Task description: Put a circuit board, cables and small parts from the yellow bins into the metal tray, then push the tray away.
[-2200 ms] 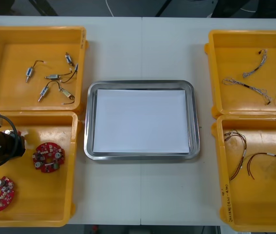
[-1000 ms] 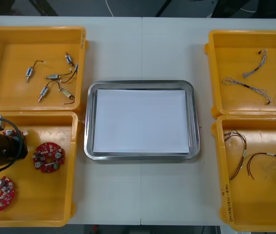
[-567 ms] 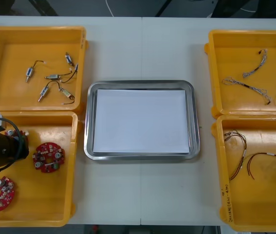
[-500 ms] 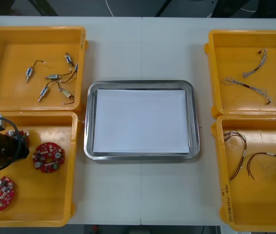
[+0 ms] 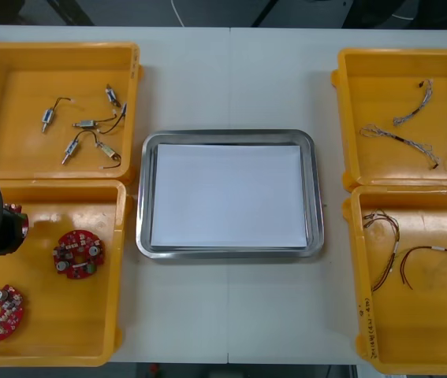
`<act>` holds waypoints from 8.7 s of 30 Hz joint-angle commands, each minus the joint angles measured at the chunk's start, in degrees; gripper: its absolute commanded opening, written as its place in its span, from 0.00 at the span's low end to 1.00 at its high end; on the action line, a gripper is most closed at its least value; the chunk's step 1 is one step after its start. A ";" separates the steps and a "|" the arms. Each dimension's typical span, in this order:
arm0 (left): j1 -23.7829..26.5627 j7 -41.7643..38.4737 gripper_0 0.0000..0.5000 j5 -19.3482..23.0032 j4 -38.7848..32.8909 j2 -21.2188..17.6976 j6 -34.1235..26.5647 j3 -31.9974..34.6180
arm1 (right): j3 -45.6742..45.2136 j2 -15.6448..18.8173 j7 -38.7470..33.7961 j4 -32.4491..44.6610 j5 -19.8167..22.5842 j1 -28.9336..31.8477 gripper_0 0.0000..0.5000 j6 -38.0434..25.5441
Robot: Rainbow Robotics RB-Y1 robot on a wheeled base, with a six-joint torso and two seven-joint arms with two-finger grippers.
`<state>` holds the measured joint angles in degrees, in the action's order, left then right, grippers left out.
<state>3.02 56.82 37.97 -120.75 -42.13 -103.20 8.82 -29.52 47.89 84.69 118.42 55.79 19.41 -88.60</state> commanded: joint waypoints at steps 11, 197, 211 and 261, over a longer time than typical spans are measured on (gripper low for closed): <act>12.72 -4.88 0.00 15.12 -5.20 -10.52 -6.80 1.82 | -5.29 1.42 3.46 12.18 2.66 -10.18 0.00 -16.78; 57.36 47.59 1.00 10.11 61.16 -5.86 15.57 -19.19 | 69.95 -15.72 26.40 -4.52 -16.77 -64.23 0.00 -4.57; 60.70 54.10 1.00 7.39 73.46 -2.08 24.63 -20.68 | 74.43 -15.81 29.48 -13.74 -18.70 -64.23 0.00 3.52; 61.06 61.74 0.00 6.42 88.84 4.07 43.88 -25.78 | 50.26 -21.08 30.27 -6.45 -18.52 -62.56 1.00 -20.21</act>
<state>62.08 114.44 44.04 -32.33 -38.57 -59.75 -16.30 25.98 27.54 115.45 107.35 36.51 -42.87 -105.62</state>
